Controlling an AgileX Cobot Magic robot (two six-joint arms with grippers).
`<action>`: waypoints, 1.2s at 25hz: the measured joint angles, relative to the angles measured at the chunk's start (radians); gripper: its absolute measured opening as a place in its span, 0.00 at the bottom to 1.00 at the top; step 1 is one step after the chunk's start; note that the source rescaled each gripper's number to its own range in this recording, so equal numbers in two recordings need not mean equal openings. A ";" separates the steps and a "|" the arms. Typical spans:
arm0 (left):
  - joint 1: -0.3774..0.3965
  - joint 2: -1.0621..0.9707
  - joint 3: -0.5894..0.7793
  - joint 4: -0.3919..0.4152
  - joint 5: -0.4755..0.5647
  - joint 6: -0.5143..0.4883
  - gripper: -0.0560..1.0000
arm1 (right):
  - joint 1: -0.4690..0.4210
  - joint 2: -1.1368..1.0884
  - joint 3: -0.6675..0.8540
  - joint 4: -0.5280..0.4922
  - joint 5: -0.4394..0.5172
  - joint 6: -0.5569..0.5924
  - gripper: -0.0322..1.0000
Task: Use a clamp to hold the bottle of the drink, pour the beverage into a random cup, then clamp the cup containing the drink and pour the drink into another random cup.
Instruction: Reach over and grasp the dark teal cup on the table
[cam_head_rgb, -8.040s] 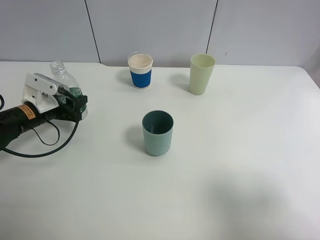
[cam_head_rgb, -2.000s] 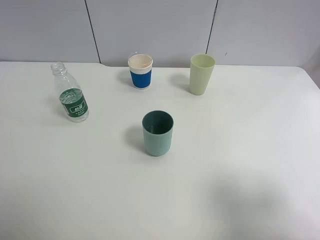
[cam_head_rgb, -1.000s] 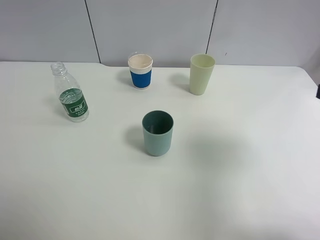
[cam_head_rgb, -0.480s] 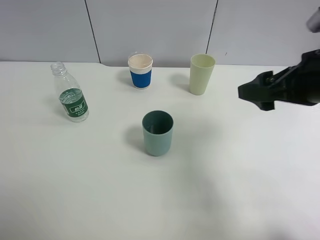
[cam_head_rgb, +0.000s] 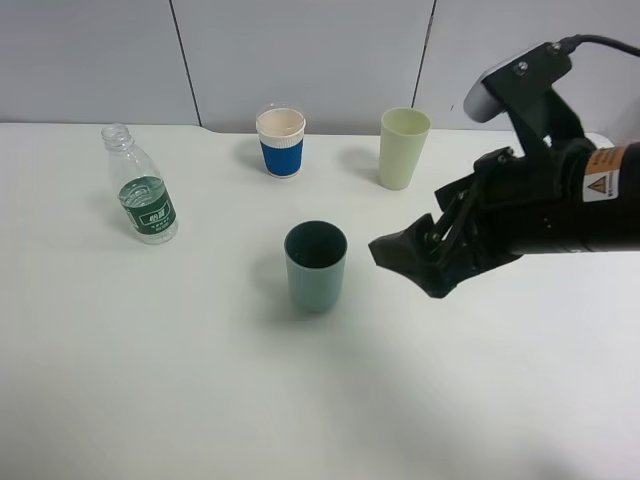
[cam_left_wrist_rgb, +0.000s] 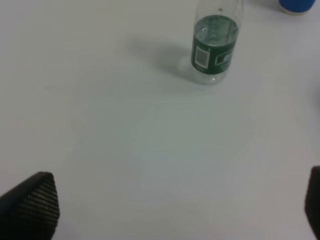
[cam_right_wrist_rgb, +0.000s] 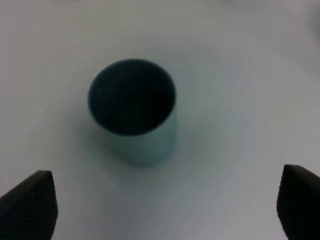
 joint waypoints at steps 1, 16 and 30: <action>0.000 0.000 0.000 0.000 0.000 0.000 1.00 | 0.004 0.014 0.000 -0.002 0.003 0.007 0.76; 0.000 0.000 0.000 0.000 0.000 0.000 1.00 | 0.006 0.245 -0.001 -0.153 -0.037 0.157 0.83; 0.000 0.000 0.000 0.000 0.000 0.000 1.00 | 0.006 0.452 0.001 -0.258 -0.319 0.217 0.86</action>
